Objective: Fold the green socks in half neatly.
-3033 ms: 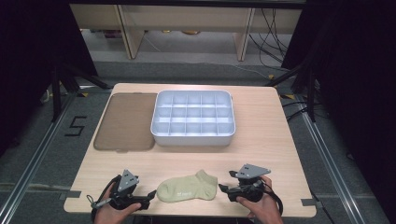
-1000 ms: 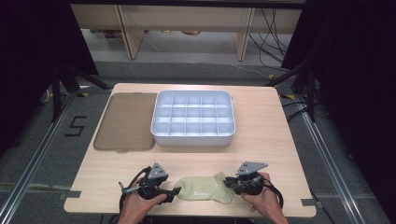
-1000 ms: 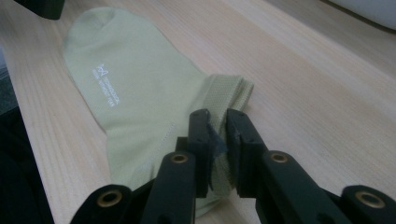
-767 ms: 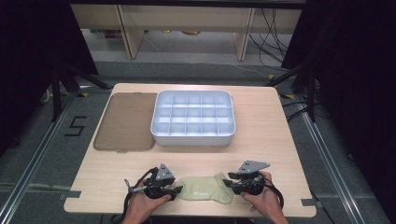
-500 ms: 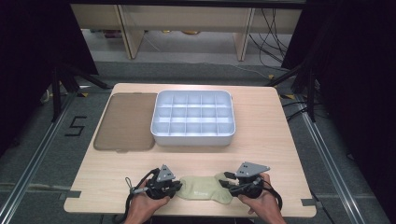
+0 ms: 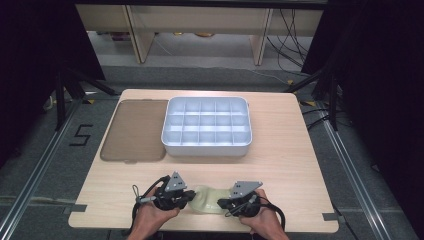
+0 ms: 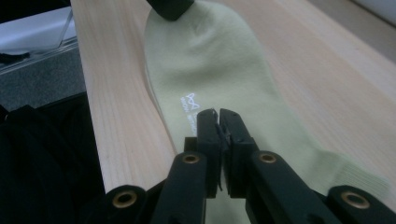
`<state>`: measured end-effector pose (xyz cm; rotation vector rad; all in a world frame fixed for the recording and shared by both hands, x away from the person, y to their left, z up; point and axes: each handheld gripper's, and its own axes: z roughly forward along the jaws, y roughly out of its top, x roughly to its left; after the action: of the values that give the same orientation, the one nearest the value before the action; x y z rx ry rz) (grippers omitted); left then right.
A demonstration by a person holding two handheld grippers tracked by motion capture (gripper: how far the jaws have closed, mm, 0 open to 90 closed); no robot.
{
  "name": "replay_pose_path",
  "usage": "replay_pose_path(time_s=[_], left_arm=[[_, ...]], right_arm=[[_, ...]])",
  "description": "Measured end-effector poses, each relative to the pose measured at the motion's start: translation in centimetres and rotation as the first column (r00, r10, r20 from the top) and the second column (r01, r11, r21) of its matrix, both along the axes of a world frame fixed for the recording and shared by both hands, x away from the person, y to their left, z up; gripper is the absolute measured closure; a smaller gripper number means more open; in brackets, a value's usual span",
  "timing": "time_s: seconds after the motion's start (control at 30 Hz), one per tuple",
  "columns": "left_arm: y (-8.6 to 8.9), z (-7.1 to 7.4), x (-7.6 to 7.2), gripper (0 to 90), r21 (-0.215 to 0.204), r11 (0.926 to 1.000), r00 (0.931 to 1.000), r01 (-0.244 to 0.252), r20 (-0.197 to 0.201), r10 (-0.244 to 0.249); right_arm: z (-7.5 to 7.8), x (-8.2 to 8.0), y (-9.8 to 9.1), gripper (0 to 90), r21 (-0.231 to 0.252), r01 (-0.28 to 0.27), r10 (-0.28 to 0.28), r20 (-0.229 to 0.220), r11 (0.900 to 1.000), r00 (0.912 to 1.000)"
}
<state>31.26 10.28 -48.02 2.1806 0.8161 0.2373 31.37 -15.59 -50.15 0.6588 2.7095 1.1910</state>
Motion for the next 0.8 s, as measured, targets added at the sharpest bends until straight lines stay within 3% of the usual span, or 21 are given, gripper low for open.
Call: replay_pose_path(time_s=[0.1, 0.17, 0.4, 0.57, 0.67, 0.8], left_arm=[[-0.1, 0.2, 0.1, 86.0, -0.002, 1.0000, 1.0000, 0.009, -0.001, -0.009], [-0.1, 0.4, 0.1, 86.1, -0.005, 0.9998, 0.9999, 0.017, 0.002, -0.017], [-0.4, 1.3, 0.2, 86.1, -0.032, 0.9990, 0.9995, 0.031, 0.010, -0.031], [-0.7, 1.1, 0.7, 86.1, -0.039, 0.9988, 0.9996, 0.029, -0.001, -0.029], [-0.7, 1.1, 0.9, 86.1, -0.044, 0.9986, 0.9995, 0.030, -0.006, -0.030], [-0.6, 1.3, 1.0, 86.1, -0.052, 0.9979, 0.9992, 0.039, -0.007, -0.039]], right_arm=[[-0.5, 0.0, 0.8, 90.0, -0.009, -0.025, 0.025, -0.023, 0.9996, 0.9994], [-0.9, 0.0, 1.2, 90.0, -0.037, -0.047, 0.047, -0.005, 0.9982, 0.9989], [-1.1, 0.2, 1.8, 90.0, -0.024, -0.054, 0.054, 0.009, 0.9983, 0.9985], [-1.0, 0.8, 2.4, 90.0, -0.018, -0.068, 0.068, -0.013, 0.9975, 0.9976], [-0.4, 1.4, 2.2, 90.0, -0.004, -0.046, 0.046, -0.007, 0.9989, 0.9989], [0.3, 2.2, 1.4, 90.0, -0.035, 0.027, -0.026, 0.037, 0.9990, 0.9990]])
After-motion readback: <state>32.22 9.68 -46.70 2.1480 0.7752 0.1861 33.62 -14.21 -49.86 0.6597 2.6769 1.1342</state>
